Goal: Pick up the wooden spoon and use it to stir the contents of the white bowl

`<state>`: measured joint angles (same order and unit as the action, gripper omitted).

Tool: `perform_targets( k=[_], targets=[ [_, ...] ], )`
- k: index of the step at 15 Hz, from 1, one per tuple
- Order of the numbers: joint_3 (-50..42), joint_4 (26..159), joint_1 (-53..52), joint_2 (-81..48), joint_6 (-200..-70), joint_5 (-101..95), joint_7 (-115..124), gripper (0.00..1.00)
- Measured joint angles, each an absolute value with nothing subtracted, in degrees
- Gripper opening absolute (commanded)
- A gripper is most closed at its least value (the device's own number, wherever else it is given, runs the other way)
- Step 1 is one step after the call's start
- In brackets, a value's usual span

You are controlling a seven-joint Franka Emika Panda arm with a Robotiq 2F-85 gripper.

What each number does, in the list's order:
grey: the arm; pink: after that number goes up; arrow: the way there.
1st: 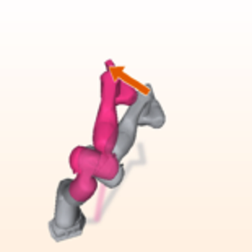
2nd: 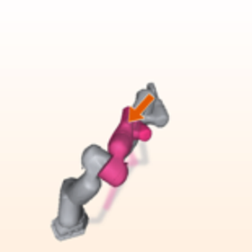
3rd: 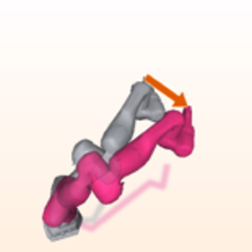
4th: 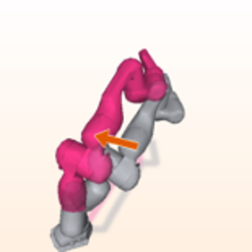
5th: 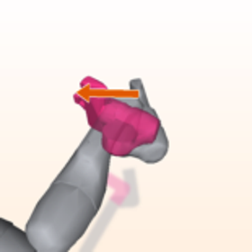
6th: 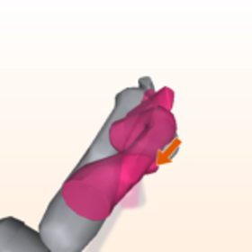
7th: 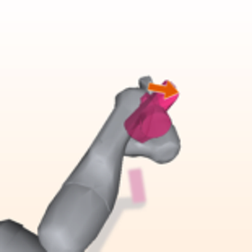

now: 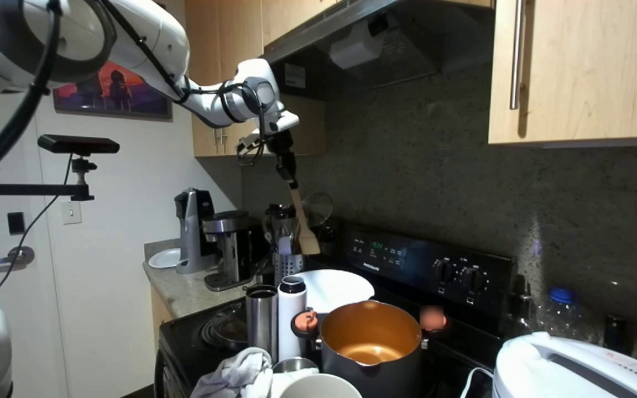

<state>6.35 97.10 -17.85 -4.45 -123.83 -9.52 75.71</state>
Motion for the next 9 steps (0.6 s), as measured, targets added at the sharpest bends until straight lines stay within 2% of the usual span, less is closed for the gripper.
perform_targets(
  k=[9],
  targets=[
    [8.01, 102.72, -15.33, 2.97, -126.95, -9.53, 75.71, 0.05]
  ],
)
